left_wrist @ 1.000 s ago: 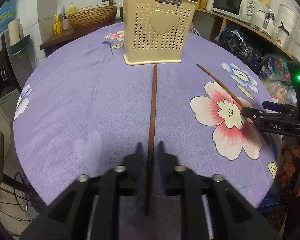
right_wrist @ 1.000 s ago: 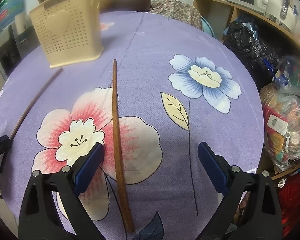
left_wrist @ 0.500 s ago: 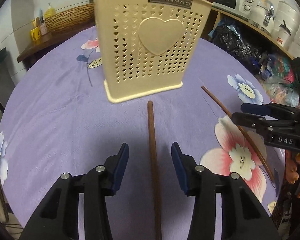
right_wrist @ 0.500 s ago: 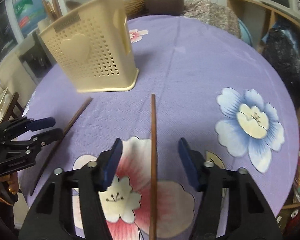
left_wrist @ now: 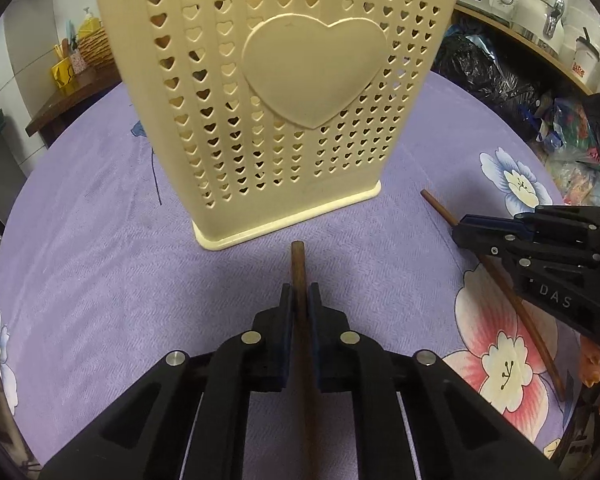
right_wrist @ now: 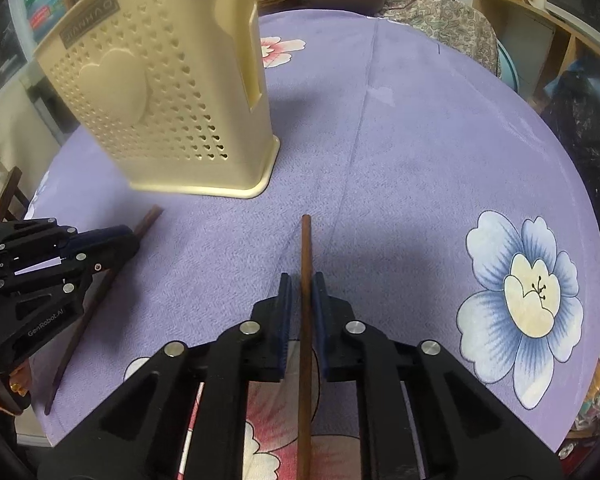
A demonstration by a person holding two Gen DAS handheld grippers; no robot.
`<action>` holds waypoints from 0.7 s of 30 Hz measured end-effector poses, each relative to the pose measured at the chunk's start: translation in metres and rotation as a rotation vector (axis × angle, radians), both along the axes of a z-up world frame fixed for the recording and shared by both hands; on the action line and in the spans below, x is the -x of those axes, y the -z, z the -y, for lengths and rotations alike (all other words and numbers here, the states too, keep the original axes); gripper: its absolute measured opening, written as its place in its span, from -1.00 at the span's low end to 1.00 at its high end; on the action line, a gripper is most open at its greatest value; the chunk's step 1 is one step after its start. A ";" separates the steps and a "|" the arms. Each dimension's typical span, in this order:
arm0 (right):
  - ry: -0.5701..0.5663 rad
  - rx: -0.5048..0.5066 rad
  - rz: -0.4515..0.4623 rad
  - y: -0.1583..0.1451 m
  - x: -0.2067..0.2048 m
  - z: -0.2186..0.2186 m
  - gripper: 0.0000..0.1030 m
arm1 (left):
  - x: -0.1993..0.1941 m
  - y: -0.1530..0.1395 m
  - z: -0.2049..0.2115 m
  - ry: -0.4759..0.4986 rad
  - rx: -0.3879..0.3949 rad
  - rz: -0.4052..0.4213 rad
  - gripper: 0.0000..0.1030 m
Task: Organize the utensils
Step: 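Close the left tool on one brown chopstick while the right tool grasps the other, then lift both brown chopsticks and carry them above the holder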
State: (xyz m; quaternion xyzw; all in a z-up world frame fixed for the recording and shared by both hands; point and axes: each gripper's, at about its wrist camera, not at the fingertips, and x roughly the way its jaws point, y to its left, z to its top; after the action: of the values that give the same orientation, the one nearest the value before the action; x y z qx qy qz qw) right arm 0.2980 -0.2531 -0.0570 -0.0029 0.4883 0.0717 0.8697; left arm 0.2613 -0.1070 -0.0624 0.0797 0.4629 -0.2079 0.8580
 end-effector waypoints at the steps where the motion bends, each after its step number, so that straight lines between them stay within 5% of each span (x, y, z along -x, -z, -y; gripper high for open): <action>1: -0.004 0.011 0.001 0.000 0.000 -0.002 -0.87 | 0.000 0.000 0.001 0.000 -0.003 0.003 -0.84; 11: 0.000 -0.077 0.052 -0.017 0.011 0.007 -0.88 | 0.008 -0.016 -0.003 -0.013 0.033 0.063 -0.84; 21: -0.024 -0.246 0.265 -0.106 0.079 0.030 -0.87 | 0.065 -0.109 -0.045 -0.015 0.223 0.269 -0.84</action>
State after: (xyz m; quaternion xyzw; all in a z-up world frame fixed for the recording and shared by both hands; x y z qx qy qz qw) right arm 0.2192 -0.2831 0.0488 0.0882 0.3570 0.1405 0.9193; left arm 0.1967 -0.0622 0.0470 0.0078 0.3184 -0.2389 0.9173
